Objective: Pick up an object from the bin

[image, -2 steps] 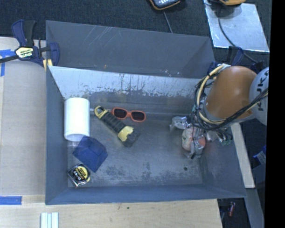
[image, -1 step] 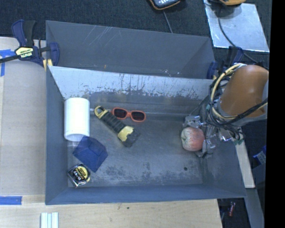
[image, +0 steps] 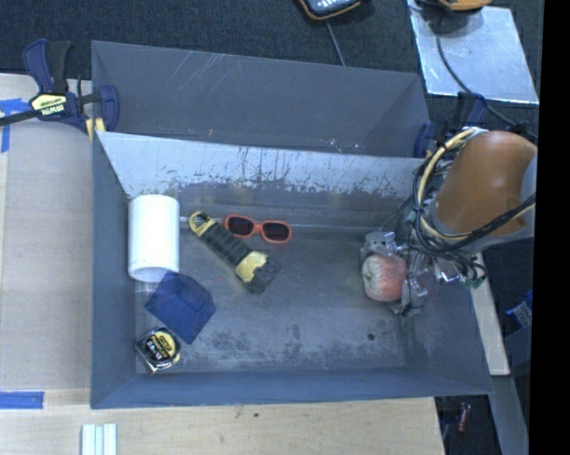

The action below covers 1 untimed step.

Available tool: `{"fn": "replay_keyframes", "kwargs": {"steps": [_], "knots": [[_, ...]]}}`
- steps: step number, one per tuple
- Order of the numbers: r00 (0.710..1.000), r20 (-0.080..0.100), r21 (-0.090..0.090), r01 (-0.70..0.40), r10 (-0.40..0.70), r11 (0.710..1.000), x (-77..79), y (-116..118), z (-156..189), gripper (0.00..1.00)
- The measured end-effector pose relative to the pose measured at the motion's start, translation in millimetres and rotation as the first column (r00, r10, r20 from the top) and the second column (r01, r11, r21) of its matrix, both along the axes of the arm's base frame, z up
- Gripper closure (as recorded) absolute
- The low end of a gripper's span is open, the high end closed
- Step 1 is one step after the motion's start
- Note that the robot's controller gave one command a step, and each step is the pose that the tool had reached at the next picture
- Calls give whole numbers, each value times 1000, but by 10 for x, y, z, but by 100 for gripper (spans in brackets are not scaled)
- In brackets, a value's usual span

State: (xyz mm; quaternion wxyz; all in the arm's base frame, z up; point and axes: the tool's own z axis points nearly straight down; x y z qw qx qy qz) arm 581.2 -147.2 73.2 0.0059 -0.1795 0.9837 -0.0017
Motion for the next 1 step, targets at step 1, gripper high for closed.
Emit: {"fn": "replay_keyframes", "kwargs": {"steps": [1], "knots": [[997, 0, -1, -81, 81, 997, -375, 120, -29, 0]]}}
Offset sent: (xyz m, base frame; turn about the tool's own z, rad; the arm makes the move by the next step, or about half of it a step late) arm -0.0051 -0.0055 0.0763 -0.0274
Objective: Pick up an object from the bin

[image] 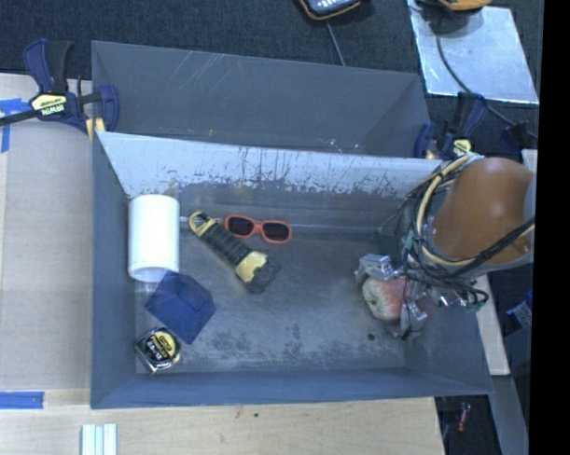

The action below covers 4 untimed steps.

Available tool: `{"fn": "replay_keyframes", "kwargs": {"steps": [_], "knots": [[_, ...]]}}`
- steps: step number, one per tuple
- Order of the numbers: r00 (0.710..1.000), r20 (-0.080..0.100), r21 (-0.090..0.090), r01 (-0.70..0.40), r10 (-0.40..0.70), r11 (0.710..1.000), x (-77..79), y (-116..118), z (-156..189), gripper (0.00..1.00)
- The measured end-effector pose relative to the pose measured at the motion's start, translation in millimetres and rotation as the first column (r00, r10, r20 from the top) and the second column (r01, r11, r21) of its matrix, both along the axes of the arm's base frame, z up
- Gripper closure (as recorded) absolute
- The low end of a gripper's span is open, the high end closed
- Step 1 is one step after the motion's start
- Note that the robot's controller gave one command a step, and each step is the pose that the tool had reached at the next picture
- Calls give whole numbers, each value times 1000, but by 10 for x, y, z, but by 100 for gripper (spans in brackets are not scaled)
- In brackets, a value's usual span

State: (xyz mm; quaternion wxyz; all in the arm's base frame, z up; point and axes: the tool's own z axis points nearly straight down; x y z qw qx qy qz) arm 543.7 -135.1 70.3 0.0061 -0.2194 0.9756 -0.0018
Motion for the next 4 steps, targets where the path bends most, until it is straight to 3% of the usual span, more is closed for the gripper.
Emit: {"fn": "replay_keyframes", "kwargs": {"steps": [1, 2, 3, 4], "knots": [[998, 13, -1, 54, -54, 999, 347, -185, 829, 0], [999, -4, 3, 48, -48, 999, 174, -110, 1002, 0], [999, 0, 2, -47, 47, 999, 162, -87, 161, 0], [997, 6, 2, 71, -71, 997, 124, 197, 228, 100]]}}
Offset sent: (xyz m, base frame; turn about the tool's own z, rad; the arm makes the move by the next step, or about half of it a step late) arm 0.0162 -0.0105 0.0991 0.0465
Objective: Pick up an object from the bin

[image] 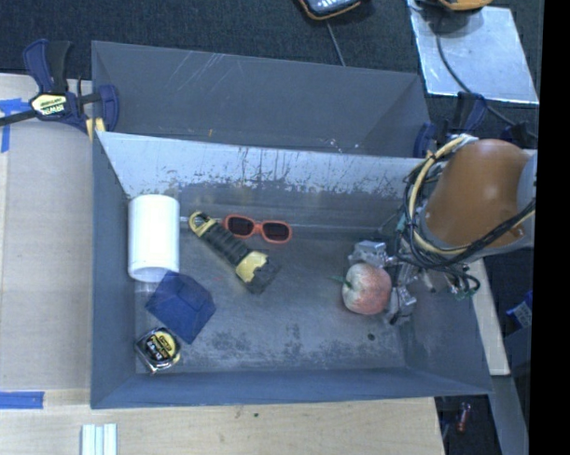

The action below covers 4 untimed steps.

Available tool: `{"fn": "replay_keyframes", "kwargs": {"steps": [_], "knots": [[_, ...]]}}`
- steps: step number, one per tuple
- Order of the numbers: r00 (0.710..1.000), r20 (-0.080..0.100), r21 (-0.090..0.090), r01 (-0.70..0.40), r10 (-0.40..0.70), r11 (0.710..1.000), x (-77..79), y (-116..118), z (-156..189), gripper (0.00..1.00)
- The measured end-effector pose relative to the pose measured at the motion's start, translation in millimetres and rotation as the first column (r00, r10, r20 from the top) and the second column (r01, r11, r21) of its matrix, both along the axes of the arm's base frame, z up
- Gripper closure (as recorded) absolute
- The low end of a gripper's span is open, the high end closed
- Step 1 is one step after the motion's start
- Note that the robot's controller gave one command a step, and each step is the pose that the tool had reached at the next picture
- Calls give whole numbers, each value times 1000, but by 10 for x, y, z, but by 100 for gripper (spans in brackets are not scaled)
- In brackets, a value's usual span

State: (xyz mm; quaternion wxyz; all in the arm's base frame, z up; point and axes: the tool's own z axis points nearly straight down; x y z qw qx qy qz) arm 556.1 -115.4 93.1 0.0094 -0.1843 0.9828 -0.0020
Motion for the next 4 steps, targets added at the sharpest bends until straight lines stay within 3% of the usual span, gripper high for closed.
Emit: {"fn": "replay_keyframes", "kwargs": {"steps": [1, 2, 3, 4], "knots": [[1000, 0, 0, 0, 0, 1000, 0, 0, 0, 0], [1000, 0, 0, -1, 1, 1000, 0, -1, 0, 100], [1000, 0, 0, -1, 1, 1000, 0, -1, 0, 0], [1000, 0, 0, -1, 1, 1000, 0, 0, 0, 100]]}}
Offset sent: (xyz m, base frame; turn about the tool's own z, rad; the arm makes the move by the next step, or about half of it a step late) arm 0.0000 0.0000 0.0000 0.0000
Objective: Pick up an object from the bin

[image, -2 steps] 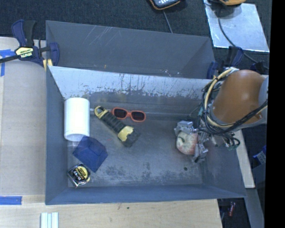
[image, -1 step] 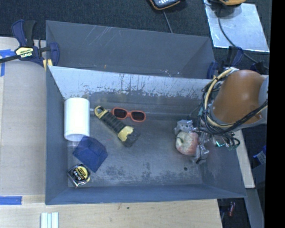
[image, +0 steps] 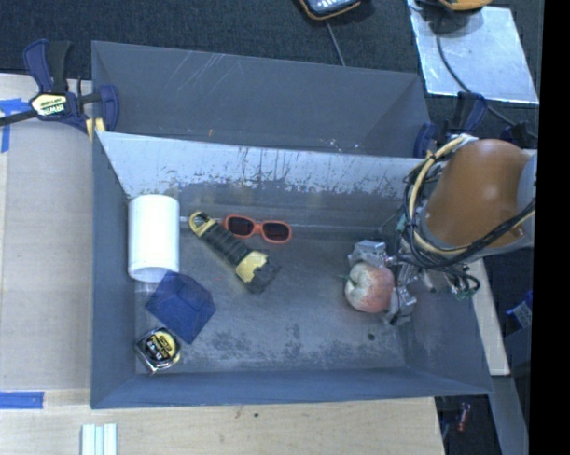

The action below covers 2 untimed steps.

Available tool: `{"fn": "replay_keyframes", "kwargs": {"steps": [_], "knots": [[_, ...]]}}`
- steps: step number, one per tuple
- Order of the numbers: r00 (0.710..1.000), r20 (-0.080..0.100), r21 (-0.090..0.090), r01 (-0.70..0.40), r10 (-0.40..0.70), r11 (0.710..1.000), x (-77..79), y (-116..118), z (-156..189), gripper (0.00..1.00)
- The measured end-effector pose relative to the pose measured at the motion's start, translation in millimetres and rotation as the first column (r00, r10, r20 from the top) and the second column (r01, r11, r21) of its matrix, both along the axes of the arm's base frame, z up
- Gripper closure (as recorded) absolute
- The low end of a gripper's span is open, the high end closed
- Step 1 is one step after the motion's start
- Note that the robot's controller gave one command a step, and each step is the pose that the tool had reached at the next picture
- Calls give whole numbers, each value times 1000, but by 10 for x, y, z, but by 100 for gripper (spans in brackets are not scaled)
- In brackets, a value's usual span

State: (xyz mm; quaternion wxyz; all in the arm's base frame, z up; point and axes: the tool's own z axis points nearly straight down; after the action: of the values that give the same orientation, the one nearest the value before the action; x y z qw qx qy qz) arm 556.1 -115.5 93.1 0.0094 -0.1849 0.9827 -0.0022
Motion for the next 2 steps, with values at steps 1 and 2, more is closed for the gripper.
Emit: {"fn": "replay_keyframes", "kwargs": {"steps": [1, 2], "knots": [[1000, 0, 0, 0, 0, 1000, 0, 1, 0, 100], [1000, 7, 0, 7, -7, 1000, 3, 57, 222, 100]]}}
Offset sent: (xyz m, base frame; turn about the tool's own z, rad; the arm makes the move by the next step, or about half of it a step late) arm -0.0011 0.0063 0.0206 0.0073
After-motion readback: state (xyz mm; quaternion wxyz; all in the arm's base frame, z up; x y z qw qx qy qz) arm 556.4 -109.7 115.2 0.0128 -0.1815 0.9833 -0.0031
